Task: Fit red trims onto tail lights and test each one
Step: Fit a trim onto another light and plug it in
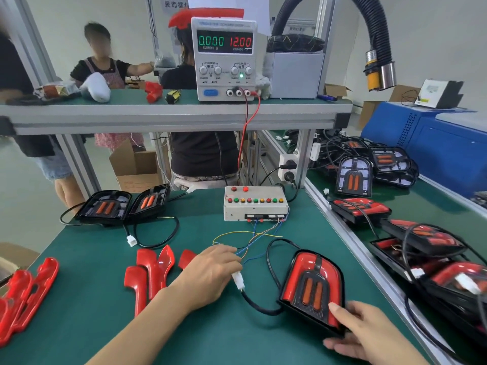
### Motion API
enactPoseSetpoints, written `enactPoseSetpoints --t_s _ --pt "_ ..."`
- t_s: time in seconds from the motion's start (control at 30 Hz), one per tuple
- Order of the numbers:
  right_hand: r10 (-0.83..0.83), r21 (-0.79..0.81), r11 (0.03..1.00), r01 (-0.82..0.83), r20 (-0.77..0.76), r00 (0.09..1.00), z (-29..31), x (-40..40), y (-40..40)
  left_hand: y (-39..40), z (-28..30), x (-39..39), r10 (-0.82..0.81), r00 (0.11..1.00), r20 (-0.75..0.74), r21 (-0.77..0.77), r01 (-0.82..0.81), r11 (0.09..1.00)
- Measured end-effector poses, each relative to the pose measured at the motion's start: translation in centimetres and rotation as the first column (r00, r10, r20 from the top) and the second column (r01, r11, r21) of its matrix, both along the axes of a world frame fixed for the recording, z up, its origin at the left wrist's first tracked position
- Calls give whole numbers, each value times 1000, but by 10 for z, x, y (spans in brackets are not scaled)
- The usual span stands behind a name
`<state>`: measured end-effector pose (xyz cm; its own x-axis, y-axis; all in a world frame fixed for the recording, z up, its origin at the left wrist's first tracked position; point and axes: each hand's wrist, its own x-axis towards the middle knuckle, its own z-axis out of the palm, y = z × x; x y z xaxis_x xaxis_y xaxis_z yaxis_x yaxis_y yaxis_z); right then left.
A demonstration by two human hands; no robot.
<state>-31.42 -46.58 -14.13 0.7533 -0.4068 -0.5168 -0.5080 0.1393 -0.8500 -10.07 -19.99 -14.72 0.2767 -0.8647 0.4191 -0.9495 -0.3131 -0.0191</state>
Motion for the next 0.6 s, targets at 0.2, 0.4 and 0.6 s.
enactPoseSetpoints --t_s 0.2,0.4,0.6 --pt "-82 176 983 57 138 987 -4 20 1 -8 6 2 80 907 -414 16 -81 997" --pt "-162 -2 985 174 356 920 -8 58 -9 -40 28 40 348 744 -570 -279 -574 770" --pt "-216 -98 946 308 518 828 -29 79 -14 -75 28 77 493 782 -381 26 -524 852"
